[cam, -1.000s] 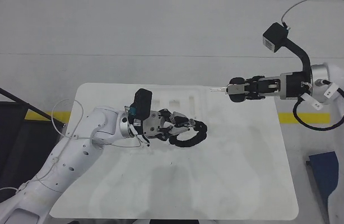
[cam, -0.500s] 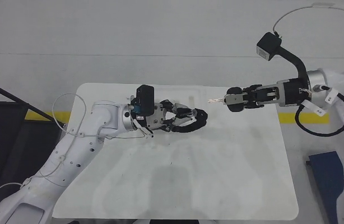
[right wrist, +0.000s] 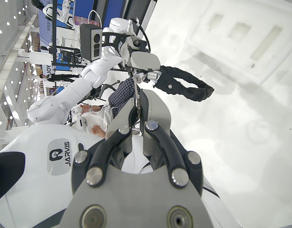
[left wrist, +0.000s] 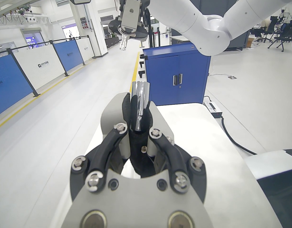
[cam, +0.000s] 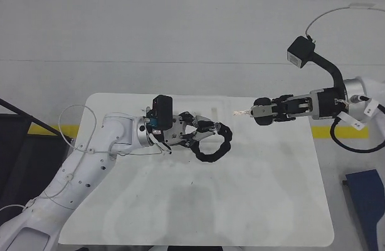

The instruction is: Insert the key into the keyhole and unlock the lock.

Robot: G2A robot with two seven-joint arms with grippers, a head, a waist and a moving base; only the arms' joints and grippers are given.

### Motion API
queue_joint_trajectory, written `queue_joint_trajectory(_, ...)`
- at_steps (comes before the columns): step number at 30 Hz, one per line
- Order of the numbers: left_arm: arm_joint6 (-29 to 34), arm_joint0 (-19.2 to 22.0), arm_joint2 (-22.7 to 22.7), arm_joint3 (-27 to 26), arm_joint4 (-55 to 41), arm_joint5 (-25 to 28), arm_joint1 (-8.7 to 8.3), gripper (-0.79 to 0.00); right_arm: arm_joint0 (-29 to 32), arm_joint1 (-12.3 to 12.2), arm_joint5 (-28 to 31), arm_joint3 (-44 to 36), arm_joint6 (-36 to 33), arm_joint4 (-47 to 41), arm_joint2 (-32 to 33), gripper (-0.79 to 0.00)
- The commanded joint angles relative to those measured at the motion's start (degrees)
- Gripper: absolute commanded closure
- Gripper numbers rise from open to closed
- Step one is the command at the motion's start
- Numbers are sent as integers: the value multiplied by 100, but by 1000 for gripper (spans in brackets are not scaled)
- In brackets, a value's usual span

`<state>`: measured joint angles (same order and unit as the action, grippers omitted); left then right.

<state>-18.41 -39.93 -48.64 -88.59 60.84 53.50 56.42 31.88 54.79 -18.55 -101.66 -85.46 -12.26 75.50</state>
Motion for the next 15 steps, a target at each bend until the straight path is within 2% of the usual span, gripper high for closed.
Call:
queue_joint_trajectory(1, 45, -47, 0, -36, 16, -62, 3, 0, 132, -15, -1, -45, -26, -99, -117, 0)
queue_joint_trajectory(6, -162, 33, -10, -47, 581, 120, 44, 0, -14, -196, 223, 8, -252, -318, -507, 0)
queue_joint_trajectory(11, -930, 260, 127, 52, 1337, 197, 153, 0, -364, -524, 224, -34, -254, -556, -963, 0)
queue_joint_trajectory(15, -1682, 445, 293, 208, 2106, 9, 245, 0, -818, -818, 224, -181, -254, -706, -1449, 0)
